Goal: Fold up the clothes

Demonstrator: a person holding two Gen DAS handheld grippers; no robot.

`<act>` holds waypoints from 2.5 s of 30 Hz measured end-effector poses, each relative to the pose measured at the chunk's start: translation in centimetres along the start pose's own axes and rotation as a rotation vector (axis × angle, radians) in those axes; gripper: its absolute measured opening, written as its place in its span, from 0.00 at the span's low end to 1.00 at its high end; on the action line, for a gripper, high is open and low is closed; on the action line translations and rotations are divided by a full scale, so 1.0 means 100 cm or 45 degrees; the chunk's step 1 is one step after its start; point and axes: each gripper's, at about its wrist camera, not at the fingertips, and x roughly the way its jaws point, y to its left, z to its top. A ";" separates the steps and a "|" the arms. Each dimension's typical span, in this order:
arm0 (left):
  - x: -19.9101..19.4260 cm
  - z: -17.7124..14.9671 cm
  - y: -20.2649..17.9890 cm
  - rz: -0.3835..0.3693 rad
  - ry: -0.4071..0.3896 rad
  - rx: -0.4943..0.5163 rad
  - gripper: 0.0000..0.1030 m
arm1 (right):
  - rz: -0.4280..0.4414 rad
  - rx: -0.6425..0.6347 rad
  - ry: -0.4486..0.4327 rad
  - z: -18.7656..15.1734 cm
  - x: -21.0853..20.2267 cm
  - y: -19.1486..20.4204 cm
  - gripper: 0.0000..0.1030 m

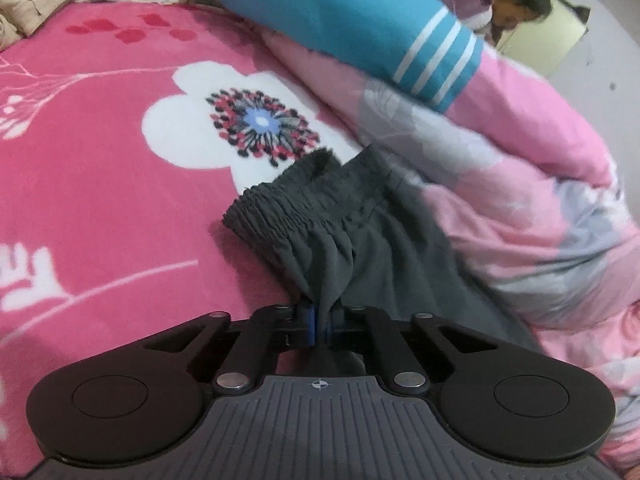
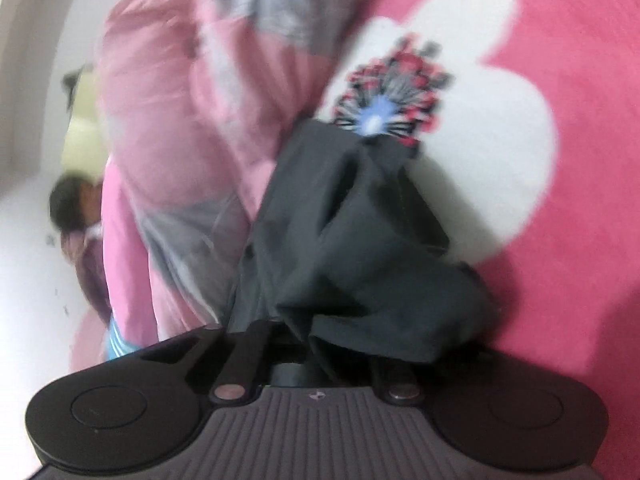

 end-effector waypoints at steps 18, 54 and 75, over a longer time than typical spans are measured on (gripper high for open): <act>-0.182 -0.098 0.055 -0.185 0.276 -0.056 0.02 | 0.030 0.088 -0.012 -0.043 -0.235 -0.054 0.04; -0.173 -0.098 0.082 -0.333 0.058 0.598 0.55 | 0.301 -2.139 0.811 -0.251 0.007 0.212 0.69; -0.174 -0.090 0.097 -0.412 0.085 0.570 0.51 | 0.906 -1.938 1.446 -0.256 0.005 0.227 0.07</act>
